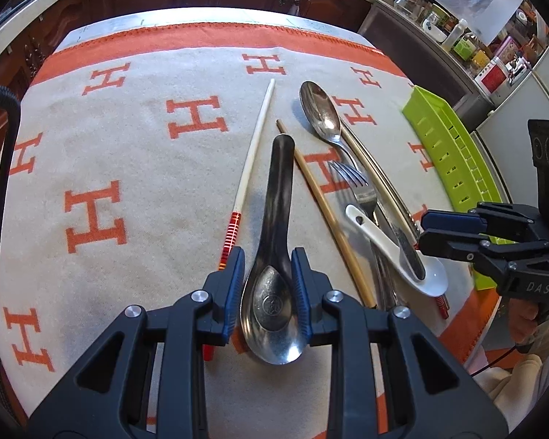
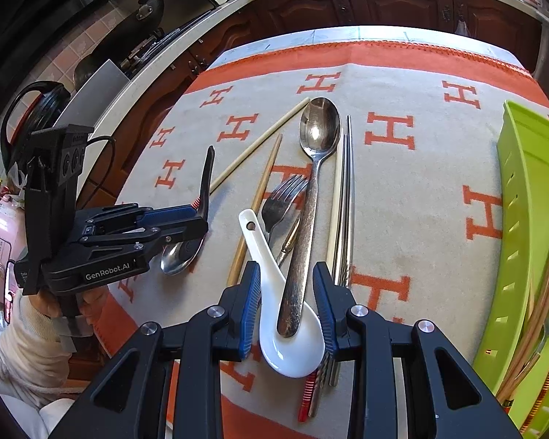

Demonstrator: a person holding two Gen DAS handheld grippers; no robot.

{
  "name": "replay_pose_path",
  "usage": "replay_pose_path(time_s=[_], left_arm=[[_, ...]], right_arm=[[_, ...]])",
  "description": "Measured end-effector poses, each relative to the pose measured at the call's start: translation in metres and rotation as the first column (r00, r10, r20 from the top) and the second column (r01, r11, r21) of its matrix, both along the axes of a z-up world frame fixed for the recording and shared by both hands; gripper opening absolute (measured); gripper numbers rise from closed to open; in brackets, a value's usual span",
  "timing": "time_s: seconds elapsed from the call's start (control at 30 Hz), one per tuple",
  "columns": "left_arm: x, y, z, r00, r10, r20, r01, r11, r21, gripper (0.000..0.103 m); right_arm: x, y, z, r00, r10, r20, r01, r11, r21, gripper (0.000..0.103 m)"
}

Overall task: Organize utensils
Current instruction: 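Grasp a metal spoon with the left gripper while the right gripper grasps a metal spoon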

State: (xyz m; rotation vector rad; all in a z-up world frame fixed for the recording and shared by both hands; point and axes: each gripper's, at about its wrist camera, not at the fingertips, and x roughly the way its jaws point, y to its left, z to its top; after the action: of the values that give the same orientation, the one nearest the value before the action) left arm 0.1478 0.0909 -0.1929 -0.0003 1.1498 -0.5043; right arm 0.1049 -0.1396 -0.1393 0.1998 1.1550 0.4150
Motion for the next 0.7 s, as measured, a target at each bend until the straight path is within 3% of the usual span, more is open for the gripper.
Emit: replay_pose_path(time_s=[0.27,0.3,0.33,0.53,0.7], left_arm=[[-0.008,-0.006,0.001,1.000,0.004,0.025,-0.005,0.999,0.031,0.023],[-0.009,-0.008,0.001,1.000,0.001,0.025,-0.002,0.999,0.035,0.018],[-0.009,-0.010,0.000,1.000,-0.002,0.012,0.002,0.999,0.033,0.002],[-0.016,-0.020,0.002,1.000,0.017,-0.013,-0.017,0.999,0.032,0.001],[-0.021,-0.017,0.005,0.994,0.087,-0.061,-0.087,0.996,0.004,0.000]], right_arm=[[-0.001,0.002,-0.004,1.000,0.001,-0.007,-0.001,1.000,0.001,0.031],[-0.001,0.003,-0.005,1.000,0.002,-0.008,-0.002,1.000,0.001,0.031],[-0.001,0.004,-0.005,1.000,0.003,-0.009,-0.003,1.000,0.002,0.031],[0.000,0.003,-0.003,1.000,-0.002,0.000,0.002,1.000,0.007,0.031],[0.001,-0.003,0.000,1.000,-0.015,0.007,0.015,1.000,0.013,0.031]])
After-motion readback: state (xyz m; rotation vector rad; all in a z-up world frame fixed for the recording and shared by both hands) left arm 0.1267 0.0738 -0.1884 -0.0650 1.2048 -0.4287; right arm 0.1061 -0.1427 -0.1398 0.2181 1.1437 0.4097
